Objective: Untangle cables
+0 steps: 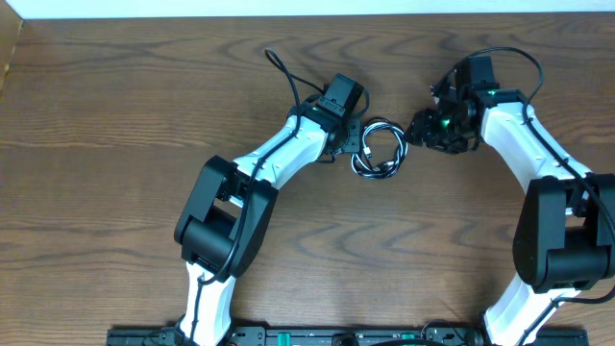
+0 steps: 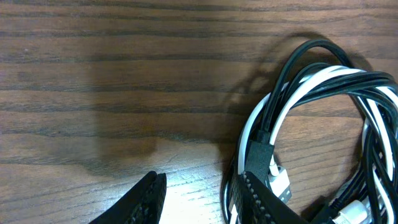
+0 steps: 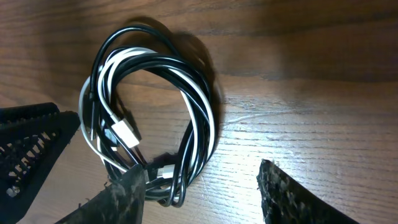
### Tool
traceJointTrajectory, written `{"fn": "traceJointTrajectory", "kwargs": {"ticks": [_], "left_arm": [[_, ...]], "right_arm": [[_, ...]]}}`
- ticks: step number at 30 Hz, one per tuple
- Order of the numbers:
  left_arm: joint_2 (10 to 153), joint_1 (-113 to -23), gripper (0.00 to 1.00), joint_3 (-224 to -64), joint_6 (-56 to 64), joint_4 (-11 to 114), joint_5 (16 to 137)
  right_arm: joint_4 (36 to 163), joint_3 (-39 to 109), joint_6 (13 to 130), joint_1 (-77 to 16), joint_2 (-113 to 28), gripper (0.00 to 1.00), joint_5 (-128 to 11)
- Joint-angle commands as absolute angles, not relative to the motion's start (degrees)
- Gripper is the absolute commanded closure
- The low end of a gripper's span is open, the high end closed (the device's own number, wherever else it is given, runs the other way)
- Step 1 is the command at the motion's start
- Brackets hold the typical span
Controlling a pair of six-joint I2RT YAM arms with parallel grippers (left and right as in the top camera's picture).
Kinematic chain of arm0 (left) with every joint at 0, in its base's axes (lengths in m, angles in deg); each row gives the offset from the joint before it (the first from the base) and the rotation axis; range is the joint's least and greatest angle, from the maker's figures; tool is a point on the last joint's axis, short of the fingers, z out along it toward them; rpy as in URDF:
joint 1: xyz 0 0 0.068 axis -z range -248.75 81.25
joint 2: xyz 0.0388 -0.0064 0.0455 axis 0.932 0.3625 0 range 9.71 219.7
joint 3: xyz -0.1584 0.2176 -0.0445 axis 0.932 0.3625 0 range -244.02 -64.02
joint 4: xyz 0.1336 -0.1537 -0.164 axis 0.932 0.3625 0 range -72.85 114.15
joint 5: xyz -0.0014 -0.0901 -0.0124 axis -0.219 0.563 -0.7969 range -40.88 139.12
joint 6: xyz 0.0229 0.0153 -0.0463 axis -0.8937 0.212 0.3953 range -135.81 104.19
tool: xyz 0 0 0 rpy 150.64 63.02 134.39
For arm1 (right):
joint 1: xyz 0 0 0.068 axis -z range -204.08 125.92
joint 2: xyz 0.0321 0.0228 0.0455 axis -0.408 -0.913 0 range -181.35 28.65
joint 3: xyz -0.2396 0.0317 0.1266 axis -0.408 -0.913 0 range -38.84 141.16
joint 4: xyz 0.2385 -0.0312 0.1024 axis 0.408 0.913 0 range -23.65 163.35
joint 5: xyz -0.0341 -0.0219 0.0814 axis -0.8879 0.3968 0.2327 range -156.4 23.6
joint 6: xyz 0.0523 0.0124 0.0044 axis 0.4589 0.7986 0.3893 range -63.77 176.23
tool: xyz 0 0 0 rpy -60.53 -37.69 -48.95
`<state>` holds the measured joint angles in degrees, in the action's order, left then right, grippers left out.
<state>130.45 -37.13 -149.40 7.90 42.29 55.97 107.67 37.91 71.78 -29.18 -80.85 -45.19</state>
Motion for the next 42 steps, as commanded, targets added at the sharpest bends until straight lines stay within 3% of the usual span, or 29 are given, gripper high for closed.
{"fn": "traceJointTrajectory", "kwargs": {"ticks": [1,16,21,23,28,31,34,42], "left_arm": [[131.22,-36.89,0.6,-149.51,7.35,42.21,54.62],[136.44,-36.67,0.6,-149.51,7.4,41.99,54.64],[137.36,-36.67,0.66,-149.53,8.93,42.38,54.73],[137.01,-36.7,0.71,-149.6,8.79,42.16,57.85],[134.89,-36.94,0.72,-151.32,1.17,42.25,70.79],[130.56,-38.29,0.67,-151.43,-4.6,43.96,72.89],[126.63,-40.85,0.52,-151.43,-6.4,43.78,72.93],[127.83,-39.67,0.5,-151.35,-8.12,41.0,74.64]], "right_arm": [[107.78,37.8,70.71,-29.49,-80.78,0.44,-45.04],[107.74,37.8,70.71,-29.75,-80.78,0.39,-45.06],[107.72,37.8,70.73,-29.75,-80.78,0.38,-45.06],[107.7,37.8,70.71,-29.75,-80.78,0.37,-45.06],[107.96,37.8,70.6,-29.75,-80.78,0.37,-45.06],[107.89,37.8,69.83,-29.77,-80.78,0.34,-45.06],[107.65,37.8,69.85,-29.75,-80.78,0.34,-45.04],[106.8,37.8,73.15,-29.16,-80.78,0.38,-47.42]]}}
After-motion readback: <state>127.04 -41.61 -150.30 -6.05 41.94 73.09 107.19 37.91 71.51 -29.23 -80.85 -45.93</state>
